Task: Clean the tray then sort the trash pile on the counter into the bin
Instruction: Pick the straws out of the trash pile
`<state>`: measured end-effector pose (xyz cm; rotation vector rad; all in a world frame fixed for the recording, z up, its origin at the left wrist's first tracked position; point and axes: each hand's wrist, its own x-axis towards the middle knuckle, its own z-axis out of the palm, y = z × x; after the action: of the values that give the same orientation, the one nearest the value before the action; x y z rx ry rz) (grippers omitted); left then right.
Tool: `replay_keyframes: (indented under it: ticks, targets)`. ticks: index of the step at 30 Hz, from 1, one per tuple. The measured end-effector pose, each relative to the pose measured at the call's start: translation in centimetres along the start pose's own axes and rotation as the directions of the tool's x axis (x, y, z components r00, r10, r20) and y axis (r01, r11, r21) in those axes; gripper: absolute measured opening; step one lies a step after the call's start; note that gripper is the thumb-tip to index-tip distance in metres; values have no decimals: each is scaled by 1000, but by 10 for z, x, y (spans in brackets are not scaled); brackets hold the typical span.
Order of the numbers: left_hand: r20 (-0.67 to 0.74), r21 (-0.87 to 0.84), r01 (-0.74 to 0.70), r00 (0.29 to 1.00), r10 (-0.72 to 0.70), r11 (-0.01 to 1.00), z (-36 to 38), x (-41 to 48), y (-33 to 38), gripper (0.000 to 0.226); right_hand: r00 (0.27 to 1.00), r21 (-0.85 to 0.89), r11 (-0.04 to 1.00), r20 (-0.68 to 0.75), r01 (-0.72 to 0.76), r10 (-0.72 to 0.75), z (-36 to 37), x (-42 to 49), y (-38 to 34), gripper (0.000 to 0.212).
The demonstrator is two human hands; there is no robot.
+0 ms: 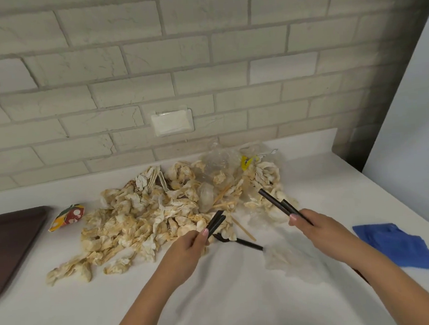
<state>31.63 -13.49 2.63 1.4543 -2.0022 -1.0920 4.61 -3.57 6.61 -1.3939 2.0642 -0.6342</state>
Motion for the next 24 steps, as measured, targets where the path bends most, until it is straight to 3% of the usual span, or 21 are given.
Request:
replay_keyframes:
  ticks: [5, 8, 11, 13, 15, 19, 24]
  targets:
    - [64, -78, 50, 997, -45, 996, -6, -11, -20, 43, 999, 20, 1000, -28, -19, 20, 24, -19, 2, 24]
    - [53, 180, -46, 998, 37, 983, 4, -16, -23, 42, 996, 27, 1000, -92, -10, 12, 34, -23, -6, 27]
    - [116, 537, -282, 958, 261, 795, 35, -3, -12, 27, 994, 26, 1000, -112, 10, -7, 36, -20, -15, 25]
    - [242, 611, -446, 892, 383, 654, 58, 16, -4, 25, 995, 16, 1000, -100, 25, -23, 36, -16, -20, 21]
    - [344, 610, -529, 847, 405, 589, 71, 38, 0, 26, 995, 14, 998, -86, 55, -54, 34, -12, -24, 16]
    - [366, 638, -457, 888, 279, 620, 76, 58, -4, 32, 991, 15, 992, -46, 125, -124, 27, 3, -35, 14]
    - [343, 635, -474, 881, 327, 610, 67, 25, -28, 26, 977, 71, 975, -17, 213, -212, 44, 41, -55, 11]
